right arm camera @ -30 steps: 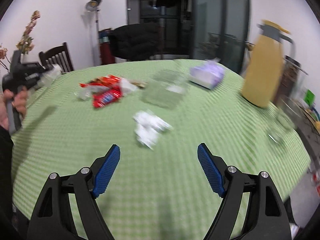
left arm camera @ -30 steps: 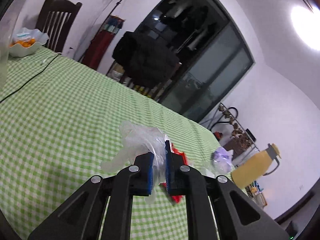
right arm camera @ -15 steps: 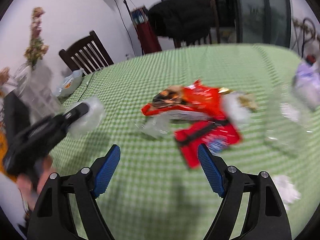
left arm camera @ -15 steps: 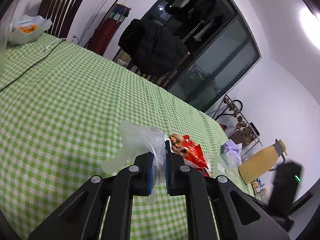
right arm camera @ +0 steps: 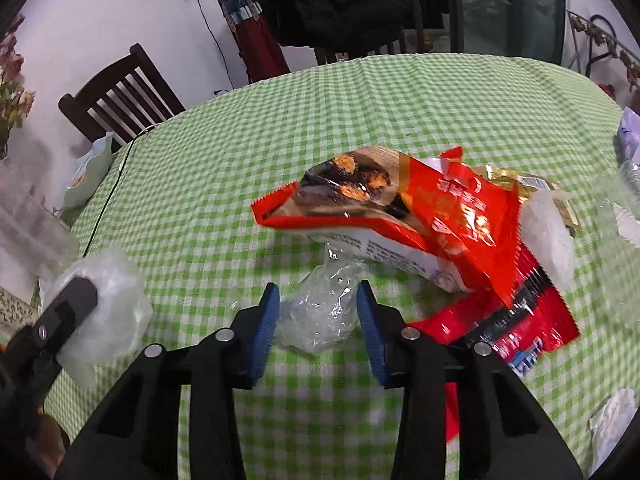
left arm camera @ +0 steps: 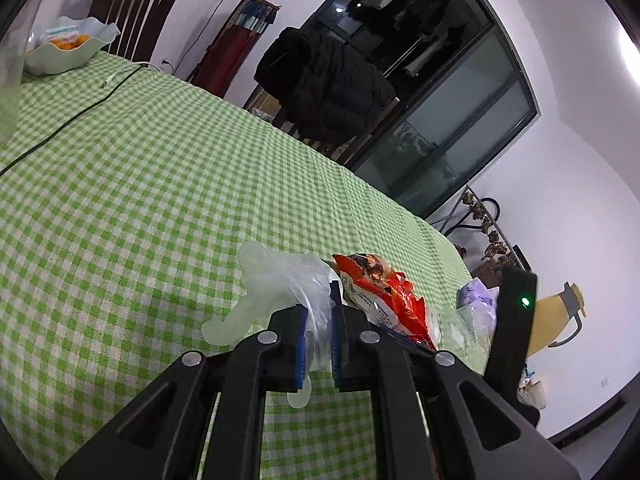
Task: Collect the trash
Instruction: 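Carry both clear plastic items to the trash bag and open both grippers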
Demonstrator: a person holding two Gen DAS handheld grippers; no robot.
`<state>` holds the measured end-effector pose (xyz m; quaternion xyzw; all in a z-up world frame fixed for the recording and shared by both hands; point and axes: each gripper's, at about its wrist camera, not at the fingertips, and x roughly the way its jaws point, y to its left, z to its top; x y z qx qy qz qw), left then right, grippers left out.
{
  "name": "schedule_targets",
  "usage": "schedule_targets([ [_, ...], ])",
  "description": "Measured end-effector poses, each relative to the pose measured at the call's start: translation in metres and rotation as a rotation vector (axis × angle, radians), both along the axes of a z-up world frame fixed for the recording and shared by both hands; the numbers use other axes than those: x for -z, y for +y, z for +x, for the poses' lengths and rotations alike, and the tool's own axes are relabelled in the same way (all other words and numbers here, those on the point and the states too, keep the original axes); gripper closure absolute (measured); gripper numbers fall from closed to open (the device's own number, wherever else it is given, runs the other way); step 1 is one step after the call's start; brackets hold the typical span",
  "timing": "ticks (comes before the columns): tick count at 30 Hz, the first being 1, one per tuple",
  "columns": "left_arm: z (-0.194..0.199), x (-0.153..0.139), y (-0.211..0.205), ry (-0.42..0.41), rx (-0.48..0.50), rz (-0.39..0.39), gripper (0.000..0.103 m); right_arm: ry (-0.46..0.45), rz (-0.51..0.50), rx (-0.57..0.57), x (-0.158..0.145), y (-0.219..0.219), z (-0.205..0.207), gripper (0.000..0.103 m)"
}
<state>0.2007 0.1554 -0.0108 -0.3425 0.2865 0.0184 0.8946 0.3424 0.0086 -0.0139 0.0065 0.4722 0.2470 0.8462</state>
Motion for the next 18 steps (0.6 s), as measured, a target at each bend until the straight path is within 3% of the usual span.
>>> schedule_targets([
  [4,0.001,-0.001,-0.006,0.001,0.010,0.022,0.097,-0.077,0.016,-0.044,-0.022,-0.020,-0.024,0.069],
  [8,0.008,0.001,-0.020,0.036,0.023,0.083,0.096,-0.159,0.046,-0.034,-0.049,-0.071,-0.047,0.069],
  [18,0.019,-0.005,-0.069,0.043,0.142,0.180,0.097,-0.283,0.099,0.177,-0.105,-0.266,-0.094,0.069],
])
